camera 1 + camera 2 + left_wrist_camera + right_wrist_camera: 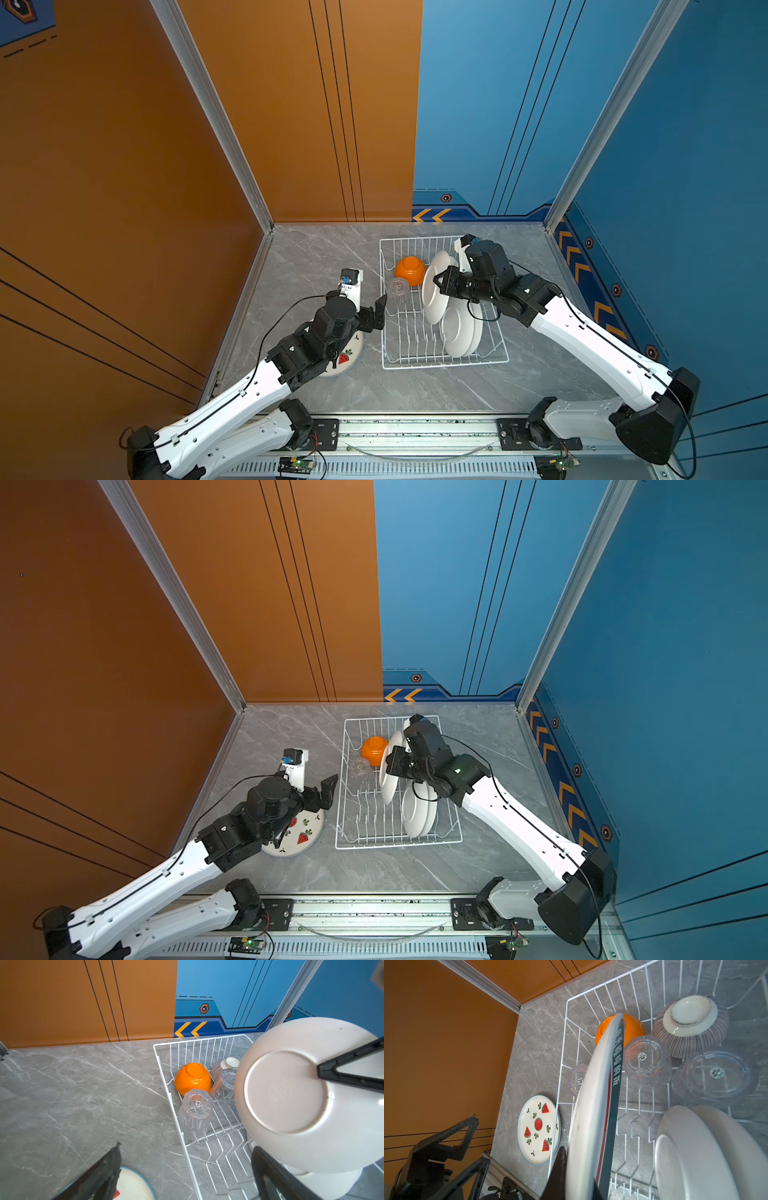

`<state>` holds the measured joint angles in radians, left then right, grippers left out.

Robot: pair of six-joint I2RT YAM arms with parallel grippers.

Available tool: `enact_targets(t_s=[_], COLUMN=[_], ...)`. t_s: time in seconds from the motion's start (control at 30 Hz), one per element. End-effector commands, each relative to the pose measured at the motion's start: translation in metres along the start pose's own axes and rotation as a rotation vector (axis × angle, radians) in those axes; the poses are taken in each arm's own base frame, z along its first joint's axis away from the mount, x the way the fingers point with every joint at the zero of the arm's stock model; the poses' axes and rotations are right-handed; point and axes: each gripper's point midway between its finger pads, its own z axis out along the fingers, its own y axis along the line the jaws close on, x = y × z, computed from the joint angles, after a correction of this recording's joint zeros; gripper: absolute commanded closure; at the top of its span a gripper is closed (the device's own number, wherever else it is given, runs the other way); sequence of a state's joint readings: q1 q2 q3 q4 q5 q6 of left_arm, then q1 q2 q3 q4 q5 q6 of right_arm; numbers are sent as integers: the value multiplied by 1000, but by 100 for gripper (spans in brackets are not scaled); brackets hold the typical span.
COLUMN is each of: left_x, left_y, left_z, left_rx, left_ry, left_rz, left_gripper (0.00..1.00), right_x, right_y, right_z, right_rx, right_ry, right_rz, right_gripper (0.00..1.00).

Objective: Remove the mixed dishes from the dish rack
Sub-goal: 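Reach the left gripper to the tilted white plate while the right gripper holds it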

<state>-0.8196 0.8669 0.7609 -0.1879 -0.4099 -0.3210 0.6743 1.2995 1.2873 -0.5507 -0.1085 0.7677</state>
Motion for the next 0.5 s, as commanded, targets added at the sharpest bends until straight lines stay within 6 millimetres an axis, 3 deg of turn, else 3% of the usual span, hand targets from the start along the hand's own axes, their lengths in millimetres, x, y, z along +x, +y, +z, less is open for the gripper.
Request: enact_targets(t_s=[0.0, 0.2, 0.47], left_x=[-25, -30, -29], left_y=[-26, -53, -98], left_z=[-1, 1, 1], left_rx=[94, 219, 365], left_ry=[-84, -185, -221], left_rz=[44, 60, 179], left_gripper=[2, 2, 2], right_x=[-23, -31, -49], right_y=[21, 37, 38], right_z=[-23, -34, -44], right_rx=[-68, -125, -141], right_ry=[-72, -78, -147], right_rz=[1, 24, 93], right_gripper=[100, 100, 100])
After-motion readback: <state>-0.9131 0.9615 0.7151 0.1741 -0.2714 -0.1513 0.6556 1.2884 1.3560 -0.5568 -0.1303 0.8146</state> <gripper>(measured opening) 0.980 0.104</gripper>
